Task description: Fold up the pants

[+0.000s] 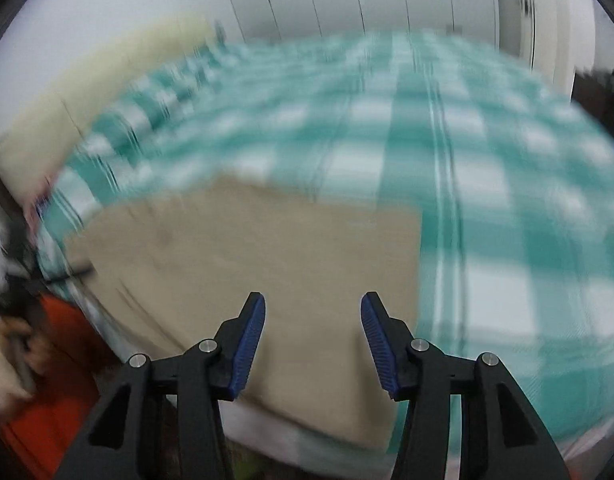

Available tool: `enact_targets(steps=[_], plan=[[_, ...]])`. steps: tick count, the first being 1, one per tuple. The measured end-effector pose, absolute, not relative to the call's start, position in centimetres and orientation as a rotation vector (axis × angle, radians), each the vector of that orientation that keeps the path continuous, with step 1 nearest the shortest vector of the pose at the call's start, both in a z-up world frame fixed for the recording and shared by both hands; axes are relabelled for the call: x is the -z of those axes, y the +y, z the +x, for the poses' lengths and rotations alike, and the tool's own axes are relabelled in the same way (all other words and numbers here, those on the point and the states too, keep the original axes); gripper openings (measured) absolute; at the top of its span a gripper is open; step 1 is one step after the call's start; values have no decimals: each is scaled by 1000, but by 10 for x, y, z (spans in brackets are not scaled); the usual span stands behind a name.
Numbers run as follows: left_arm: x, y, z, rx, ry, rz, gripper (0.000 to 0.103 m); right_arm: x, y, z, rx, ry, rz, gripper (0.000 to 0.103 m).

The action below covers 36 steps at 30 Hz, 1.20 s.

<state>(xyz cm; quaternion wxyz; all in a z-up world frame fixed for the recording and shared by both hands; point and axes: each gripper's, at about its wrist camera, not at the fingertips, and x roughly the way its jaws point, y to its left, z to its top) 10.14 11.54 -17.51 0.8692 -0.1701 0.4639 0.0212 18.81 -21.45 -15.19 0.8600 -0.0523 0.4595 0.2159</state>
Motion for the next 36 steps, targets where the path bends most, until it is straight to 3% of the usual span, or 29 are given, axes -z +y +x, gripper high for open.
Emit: enact_targets(steps=[3, 12, 16, 36], plan=[[170, 87, 109, 7, 973, -303, 91, 192, -220, 177, -427, 976, -146, 50], [174, 19, 170, 89, 1012, -195, 93, 189, -223, 177, -437, 954, -160, 50], [209, 10, 165, 97, 1079, -123, 93, 188, -227, 172, -437, 941, -149, 51], [212, 9, 157, 126, 1057, -83, 93, 192, -223, 168, -412, 924, -186, 51]])
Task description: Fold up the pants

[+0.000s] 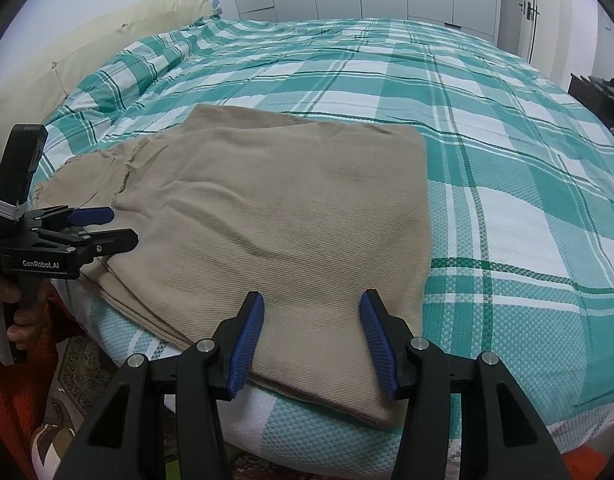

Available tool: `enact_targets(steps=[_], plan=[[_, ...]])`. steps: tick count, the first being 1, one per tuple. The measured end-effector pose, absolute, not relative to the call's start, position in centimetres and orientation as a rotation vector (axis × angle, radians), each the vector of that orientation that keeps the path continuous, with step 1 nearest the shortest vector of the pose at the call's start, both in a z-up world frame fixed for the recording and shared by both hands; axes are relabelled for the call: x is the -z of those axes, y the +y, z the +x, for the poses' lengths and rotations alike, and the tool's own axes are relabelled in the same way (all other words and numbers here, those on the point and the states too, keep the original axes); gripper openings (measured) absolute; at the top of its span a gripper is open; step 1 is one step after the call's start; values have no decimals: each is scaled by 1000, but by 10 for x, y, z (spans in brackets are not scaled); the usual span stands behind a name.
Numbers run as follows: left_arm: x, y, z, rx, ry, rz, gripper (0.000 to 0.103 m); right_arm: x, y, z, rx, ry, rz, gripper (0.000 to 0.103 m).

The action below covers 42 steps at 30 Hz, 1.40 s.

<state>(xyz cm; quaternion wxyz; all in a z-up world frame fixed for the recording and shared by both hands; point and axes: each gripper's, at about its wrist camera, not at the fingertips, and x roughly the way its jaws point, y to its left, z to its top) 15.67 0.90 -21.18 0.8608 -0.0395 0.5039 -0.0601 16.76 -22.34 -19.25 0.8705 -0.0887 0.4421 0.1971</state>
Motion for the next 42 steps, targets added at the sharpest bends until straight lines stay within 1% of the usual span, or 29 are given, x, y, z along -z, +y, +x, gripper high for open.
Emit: enact_targets(steps=[38, 41, 42], plan=[[212, 10, 158, 133, 1060, -79, 93, 192, -223, 167, -391, 917, -181, 51], [212, 10, 158, 134, 1061, -83, 94, 189, -222, 169, -383, 931, -182, 52], [213, 11, 157, 134, 1062, -86, 94, 185, -220, 170, -382, 948, -192, 54]])
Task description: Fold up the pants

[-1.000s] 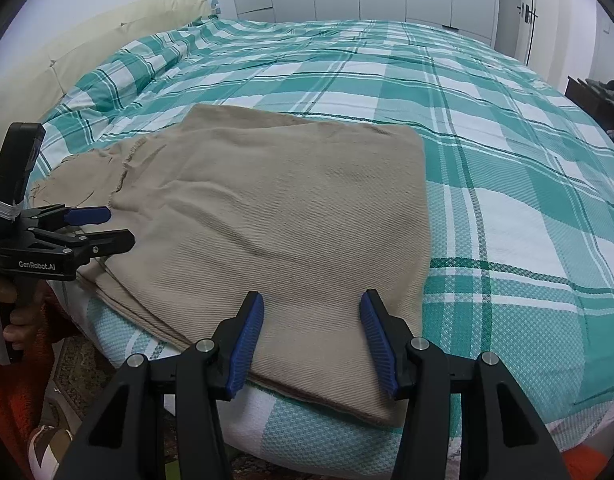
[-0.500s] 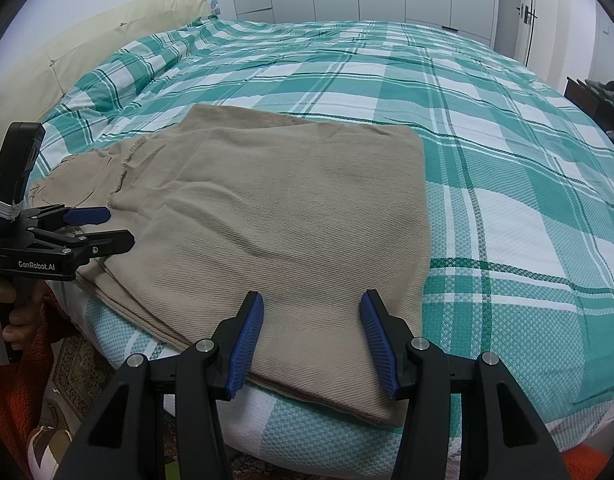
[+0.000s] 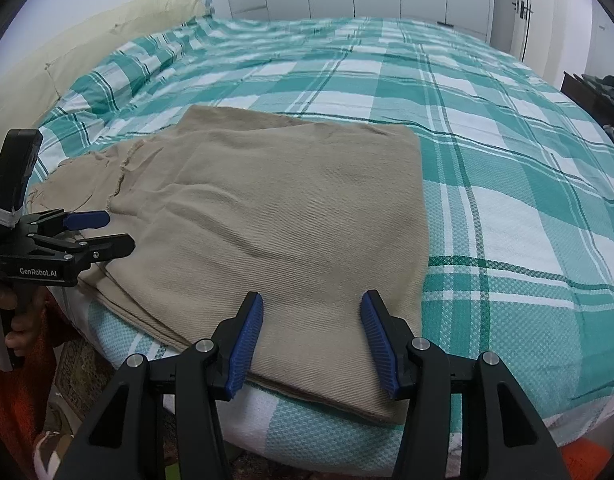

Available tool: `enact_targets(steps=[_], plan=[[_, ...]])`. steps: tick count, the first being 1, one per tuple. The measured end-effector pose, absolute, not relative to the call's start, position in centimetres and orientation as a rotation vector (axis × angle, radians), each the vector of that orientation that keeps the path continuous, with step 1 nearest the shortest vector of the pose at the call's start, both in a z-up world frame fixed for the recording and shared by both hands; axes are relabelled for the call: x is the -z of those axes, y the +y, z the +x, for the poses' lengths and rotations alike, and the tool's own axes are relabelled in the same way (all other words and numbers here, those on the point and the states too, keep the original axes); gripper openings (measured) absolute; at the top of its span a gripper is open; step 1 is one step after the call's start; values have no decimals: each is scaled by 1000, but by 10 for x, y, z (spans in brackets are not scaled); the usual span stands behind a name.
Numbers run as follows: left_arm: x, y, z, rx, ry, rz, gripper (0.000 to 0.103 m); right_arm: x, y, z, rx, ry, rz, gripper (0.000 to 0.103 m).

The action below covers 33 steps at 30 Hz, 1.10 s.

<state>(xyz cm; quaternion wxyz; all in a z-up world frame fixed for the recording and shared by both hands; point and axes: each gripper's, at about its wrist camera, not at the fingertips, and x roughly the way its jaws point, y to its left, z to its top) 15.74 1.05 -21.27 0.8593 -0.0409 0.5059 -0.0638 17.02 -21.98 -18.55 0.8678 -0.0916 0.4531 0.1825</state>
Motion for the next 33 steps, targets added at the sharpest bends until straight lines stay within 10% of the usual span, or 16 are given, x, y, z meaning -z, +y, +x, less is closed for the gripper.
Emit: enact_targets(steps=[1, 3, 4, 11, 18, 33], plan=[[214, 10, 158, 134, 1063, -88, 94, 178, -218, 172, -387, 955, -202, 59], [215, 9, 158, 134, 1063, -84, 94, 162, -214, 171, -381, 917, -204, 101], [215, 9, 158, 133, 1062, -83, 94, 148, -211, 171, -371, 874, -208, 103], [215, 8, 158, 133, 1064, -81, 94, 113, -175, 212, -424, 848, -233, 103], [215, 6, 158, 135, 1063, -62, 94, 204, -180, 256, -392, 1162, -173, 103], [215, 8, 161, 142, 1077, -72, 94, 201, -205, 184, -404, 943, -160, 103]])
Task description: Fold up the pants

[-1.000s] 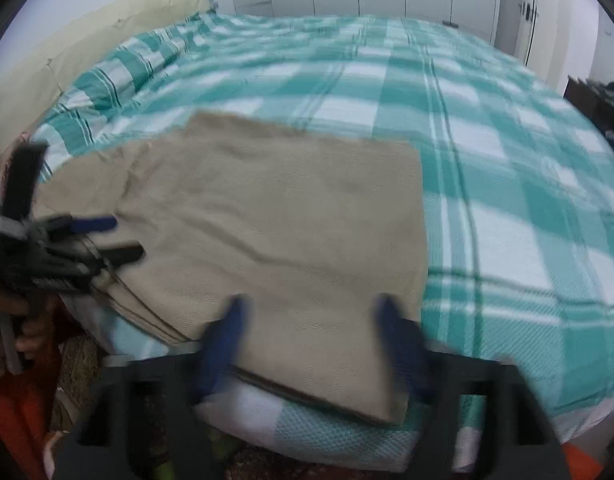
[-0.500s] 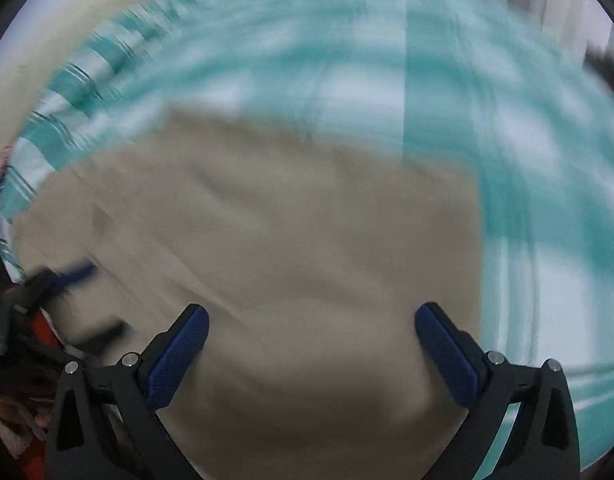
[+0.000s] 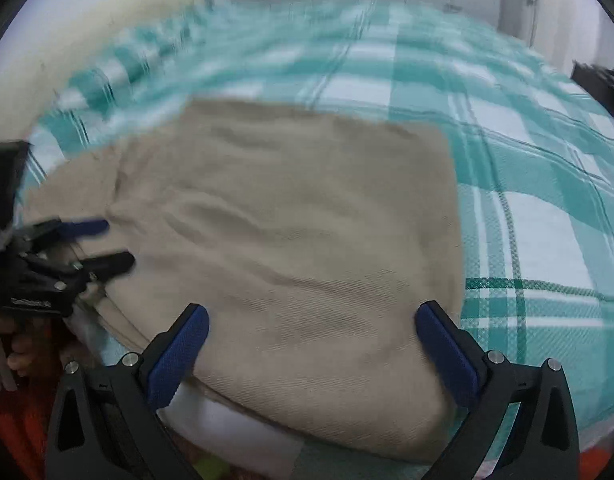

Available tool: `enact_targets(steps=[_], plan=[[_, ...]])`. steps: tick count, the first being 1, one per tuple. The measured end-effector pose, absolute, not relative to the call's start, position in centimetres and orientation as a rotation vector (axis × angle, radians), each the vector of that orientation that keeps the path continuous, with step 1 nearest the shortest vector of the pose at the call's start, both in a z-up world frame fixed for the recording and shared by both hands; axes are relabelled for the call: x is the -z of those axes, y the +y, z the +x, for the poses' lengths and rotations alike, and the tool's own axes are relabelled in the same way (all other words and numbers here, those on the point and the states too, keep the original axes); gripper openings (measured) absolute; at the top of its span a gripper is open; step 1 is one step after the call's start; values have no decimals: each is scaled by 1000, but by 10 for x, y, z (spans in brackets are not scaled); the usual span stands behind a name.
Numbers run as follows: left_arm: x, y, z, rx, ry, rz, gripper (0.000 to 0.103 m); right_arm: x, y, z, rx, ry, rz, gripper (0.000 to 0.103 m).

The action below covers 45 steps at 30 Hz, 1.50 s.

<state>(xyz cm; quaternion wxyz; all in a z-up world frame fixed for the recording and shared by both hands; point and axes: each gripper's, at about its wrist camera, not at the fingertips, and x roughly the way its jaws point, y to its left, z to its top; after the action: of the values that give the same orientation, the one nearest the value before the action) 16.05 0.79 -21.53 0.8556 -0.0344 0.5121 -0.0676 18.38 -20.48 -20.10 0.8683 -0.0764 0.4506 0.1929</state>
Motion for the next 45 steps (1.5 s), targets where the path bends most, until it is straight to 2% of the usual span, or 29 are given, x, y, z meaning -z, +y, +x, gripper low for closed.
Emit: enact_targets(steps=[7, 15, 19, 23, 24, 26, 28, 32, 39, 42, 43, 44, 45], plan=[[213, 8, 157, 130, 1068, -72, 95, 203, -201, 182, -400, 922, -203, 103], [176, 26, 109, 144, 1172, -100, 98, 203, -201, 181, -400, 918, -197, 103], [142, 85, 84, 124, 1101, -318, 98, 204, -201, 180, -406, 914, -196, 103], [126, 195, 67, -62, 970, -654, 96, 204, -201, 182, -410, 920, -196, 103], [129, 218, 63, -106, 957, -737, 94, 204, -201, 182, -412, 920, -197, 103], [139, 261, 52, -159, 920, -920, 72, 204, -200, 182, -413, 921, -197, 103], [152, 289, 43, -180, 901, -1053, 65, 203, -200, 182, -412, 922, -197, 103], [169, 295, 44, -198, 945, -1062, 51, 203, -200, 182, -411, 921, -198, 103], [196, 299, 59, -266, 983, -1040, 50, 203, -201, 182, -406, 919, -197, 103], [200, 304, 63, -279, 963, -1044, 45, 203, -201, 182, -407, 920, -198, 103], [200, 307, 64, -278, 942, -1054, 39, 203, -201, 183, -407, 920, -196, 103], [200, 309, 65, -281, 933, -1059, 16, 203, -201, 182, -407, 919, -197, 103], [198, 311, 66, -288, 934, -1055, 2, 203, -201, 182, -407, 918, -197, 103]])
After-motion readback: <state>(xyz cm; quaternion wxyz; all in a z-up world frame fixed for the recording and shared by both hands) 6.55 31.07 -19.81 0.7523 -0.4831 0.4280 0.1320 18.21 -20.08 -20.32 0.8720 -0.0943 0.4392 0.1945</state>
